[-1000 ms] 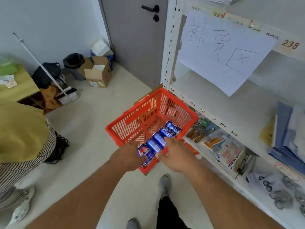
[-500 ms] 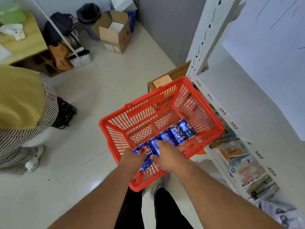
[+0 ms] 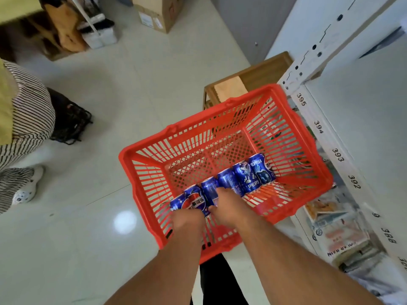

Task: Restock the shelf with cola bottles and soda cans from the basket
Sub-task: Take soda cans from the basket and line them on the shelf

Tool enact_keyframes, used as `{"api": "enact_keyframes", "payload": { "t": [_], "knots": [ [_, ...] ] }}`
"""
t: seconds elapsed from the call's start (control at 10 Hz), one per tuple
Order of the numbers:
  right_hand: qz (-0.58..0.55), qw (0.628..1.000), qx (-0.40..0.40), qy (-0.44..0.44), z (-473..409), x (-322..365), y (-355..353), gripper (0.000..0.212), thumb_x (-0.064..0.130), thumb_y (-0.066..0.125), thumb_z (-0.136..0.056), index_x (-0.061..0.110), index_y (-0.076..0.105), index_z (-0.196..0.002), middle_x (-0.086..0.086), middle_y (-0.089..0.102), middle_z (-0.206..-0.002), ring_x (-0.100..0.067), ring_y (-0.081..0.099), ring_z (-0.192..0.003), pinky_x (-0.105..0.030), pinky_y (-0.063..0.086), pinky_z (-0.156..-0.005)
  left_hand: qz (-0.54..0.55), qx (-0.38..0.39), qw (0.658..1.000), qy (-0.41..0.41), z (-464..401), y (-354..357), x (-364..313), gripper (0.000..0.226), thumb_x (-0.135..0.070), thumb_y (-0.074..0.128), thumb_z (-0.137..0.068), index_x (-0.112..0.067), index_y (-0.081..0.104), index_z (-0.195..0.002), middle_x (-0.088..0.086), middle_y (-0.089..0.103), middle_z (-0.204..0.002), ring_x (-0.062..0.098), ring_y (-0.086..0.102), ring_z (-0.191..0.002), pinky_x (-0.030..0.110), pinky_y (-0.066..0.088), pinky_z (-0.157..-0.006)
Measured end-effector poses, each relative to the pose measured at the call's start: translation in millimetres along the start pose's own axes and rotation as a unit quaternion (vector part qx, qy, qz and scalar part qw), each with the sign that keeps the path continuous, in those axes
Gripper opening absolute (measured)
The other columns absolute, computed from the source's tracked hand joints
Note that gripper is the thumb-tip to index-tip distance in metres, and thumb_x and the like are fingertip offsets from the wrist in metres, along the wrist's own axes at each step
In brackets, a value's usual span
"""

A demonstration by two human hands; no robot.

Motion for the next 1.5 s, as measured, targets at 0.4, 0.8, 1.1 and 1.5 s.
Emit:
{"api": "enact_keyframes", "payload": {
  "t": [0.4, 0.8, 1.1, 1.5],
  "knots": [
    [-0.023, 1.000, -0.001, -0.002, -7, -19, 5, 0.036, 0.035, 0.070, -0.092, 0.017, 0.059, -0.121, -0.008, 0.061, -0.120, -0.031, 0.066, -0.108, -0.045, 0.056, -0.092, -0.110, -0.143, 0.981, -0.068, 5, 19, -5, 0.078, -0.026, 0.074, -0.089, 0.001, 0.034, -0.150, 0.021, 0.045, -0.147, 0.035, 0.048, -0.135, 0.044, 0.045, -0.110],
    [-0.026, 1.000, 0.010, -0.002, -13, -29, 15, 0.040, 0.037, 0.066, -0.095, 0.017, 0.057, -0.129, -0.007, 0.060, -0.128, -0.029, 0.063, -0.113, -0.042, 0.055, -0.093, -0.041, -0.174, 0.979, -0.096, -5, 46, -6, 0.058, -0.010, 0.083, -0.080, 0.011, 0.056, -0.126, 0.033, 0.059, -0.125, 0.047, 0.057, -0.118, 0.052, 0.045, -0.103],
    [-0.032, 0.999, 0.008, -0.001, -17, -31, 15, 0.041, 0.038, 0.069, -0.094, 0.017, 0.058, -0.128, -0.008, 0.060, -0.127, -0.030, 0.064, -0.112, -0.041, 0.055, -0.090, -0.092, -0.191, 0.976, -0.050, 5, 25, -6, 0.090, -0.045, 0.081, -0.079, 0.002, 0.039, -0.144, 0.022, 0.048, -0.142, 0.037, 0.045, -0.134, 0.044, 0.040, -0.110],
    [-0.111, 0.993, 0.029, -0.003, -29, 6, 40, 0.030, 0.033, 0.071, -0.090, 0.010, 0.066, -0.108, -0.011, 0.073, -0.101, -0.033, 0.070, -0.096, -0.038, 0.053, -0.076, -0.078, -0.155, 0.963, 0.204, 22, -39, -48, 0.075, -0.054, 0.073, -0.053, -0.013, 0.058, -0.113, 0.007, 0.066, -0.103, 0.031, 0.068, -0.093, 0.047, 0.062, -0.079]
  ]
}}
Point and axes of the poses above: each hand's wrist, its own z-axis away from the middle knuckle, its own y-axis out of the palm, x = y × z, the point moved 5 cm from there along -z, towards the middle knuckle
